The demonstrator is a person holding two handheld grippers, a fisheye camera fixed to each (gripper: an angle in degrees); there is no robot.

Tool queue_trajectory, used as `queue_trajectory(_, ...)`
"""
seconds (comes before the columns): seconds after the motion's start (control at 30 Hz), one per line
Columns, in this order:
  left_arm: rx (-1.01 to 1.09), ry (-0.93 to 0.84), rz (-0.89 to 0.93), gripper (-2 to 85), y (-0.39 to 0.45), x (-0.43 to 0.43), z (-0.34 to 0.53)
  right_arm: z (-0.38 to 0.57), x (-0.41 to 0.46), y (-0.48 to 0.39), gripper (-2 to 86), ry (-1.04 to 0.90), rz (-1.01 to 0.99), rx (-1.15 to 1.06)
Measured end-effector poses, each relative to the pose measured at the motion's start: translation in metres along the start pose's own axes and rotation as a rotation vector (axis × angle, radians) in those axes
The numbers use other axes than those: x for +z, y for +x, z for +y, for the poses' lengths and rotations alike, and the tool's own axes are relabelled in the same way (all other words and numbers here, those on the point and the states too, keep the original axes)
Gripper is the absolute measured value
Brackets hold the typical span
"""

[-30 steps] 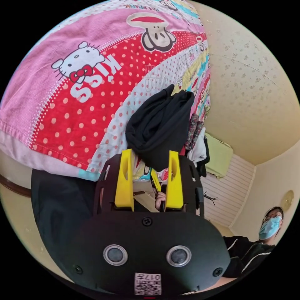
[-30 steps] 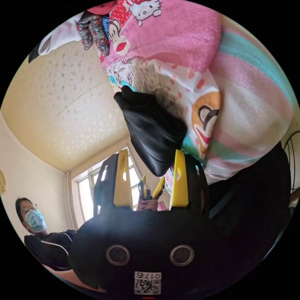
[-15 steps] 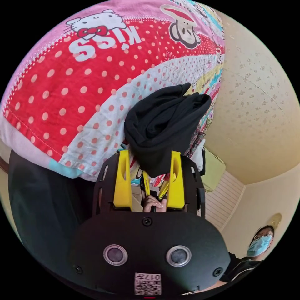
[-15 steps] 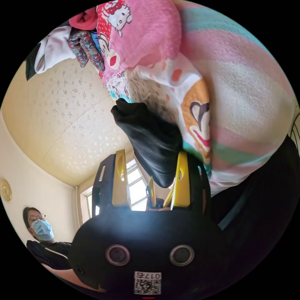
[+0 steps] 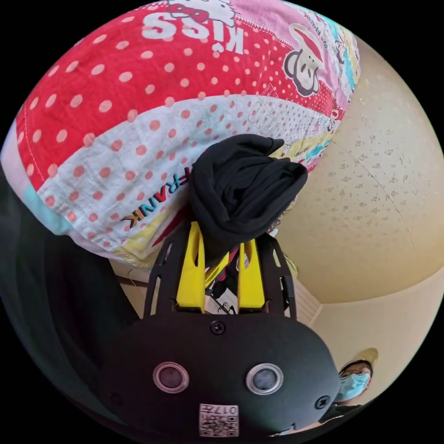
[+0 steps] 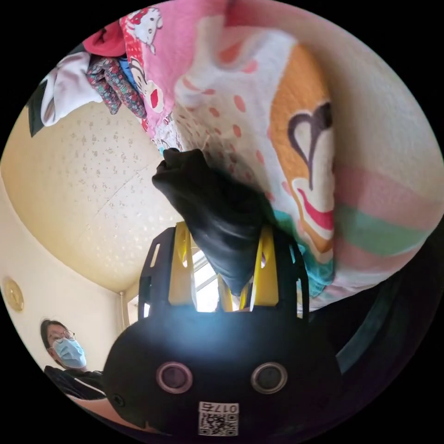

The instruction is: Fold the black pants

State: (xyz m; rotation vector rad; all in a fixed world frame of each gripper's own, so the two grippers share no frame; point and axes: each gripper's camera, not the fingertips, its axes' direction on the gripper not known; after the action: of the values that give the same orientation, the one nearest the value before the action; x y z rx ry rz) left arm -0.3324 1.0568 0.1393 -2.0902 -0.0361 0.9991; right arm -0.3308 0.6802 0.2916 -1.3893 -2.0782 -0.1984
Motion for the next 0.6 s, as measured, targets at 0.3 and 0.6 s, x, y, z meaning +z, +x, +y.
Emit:
queue_trajectory(0.3, -0.08, 0.027, 0.311, 23.8, 0.001, -0.018, 0.006, 0.009, 0.01, 0.004, 16.3, 0.016, -0.228, 0.049)
queue_trajectory(0.6, -0.107, 0.004, 0.354, 22.9, 0.011, -0.002, -0.019, 0.02, 0.012, 0.005, 15.3, 0.036, -0.218, 0.045)
